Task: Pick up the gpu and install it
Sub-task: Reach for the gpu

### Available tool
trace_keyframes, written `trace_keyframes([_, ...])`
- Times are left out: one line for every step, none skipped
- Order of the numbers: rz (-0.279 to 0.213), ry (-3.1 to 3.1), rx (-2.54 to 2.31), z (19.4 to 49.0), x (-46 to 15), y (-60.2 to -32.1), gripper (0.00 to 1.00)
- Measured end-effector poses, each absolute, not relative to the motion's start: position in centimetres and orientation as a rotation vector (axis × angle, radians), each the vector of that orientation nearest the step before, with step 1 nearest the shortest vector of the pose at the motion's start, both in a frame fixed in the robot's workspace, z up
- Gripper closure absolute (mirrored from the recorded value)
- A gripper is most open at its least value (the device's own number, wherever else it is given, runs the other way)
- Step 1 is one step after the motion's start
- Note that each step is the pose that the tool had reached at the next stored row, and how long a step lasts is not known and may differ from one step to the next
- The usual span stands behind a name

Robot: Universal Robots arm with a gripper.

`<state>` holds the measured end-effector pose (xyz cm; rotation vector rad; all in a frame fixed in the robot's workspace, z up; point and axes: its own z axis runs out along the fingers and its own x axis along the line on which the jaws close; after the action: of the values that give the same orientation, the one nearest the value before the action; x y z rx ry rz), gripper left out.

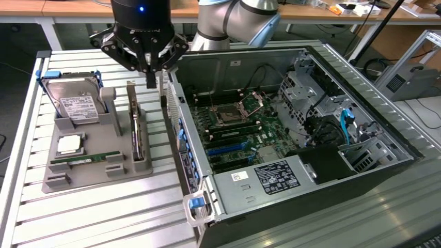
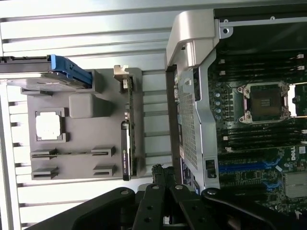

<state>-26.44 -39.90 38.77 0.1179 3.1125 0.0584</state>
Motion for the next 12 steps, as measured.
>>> trace_keyframes([0.059, 3.112, 0.118, 38.8, -26.5, -39.9, 0.89])
trace_keyframes([0.059, 3.112, 0.118, 38.7, -26.6, -39.9, 0.89])
trace_keyframes([0.059, 3.112, 0.118, 38.7, -26.7, -39.9, 0.89])
trace_keyframes([0.059, 3.112, 0.118, 38.7, -26.8, -39.9, 0.89])
trace_keyframes([0.058, 3.112, 0.118, 38.7, -26.9, -39.9, 0.89])
trace_keyframes([0.058, 3.113, 0.118, 38.7, -27.1, -39.9, 0.89])
trace_keyframes([0.058, 3.113, 0.118, 38.7, -27.2, -39.9, 0.89])
trace_keyframes([0.058, 3.112, 0.118, 38.7, -27.2, -39.9, 0.89])
trace_keyframes([0.058, 3.112, 0.118, 38.7, -27.3, -39.9, 0.89])
trace_keyframes([0.057, 3.112, 0.118, 38.7, -27.4, -39.9, 0.89])
trace_keyframes([0.057, 3.112, 0.118, 38.7, -27.5, -39.9, 0.89])
trace_keyframes([0.057, 3.113, 0.118, 38.7, -27.6, -39.9, 0.89])
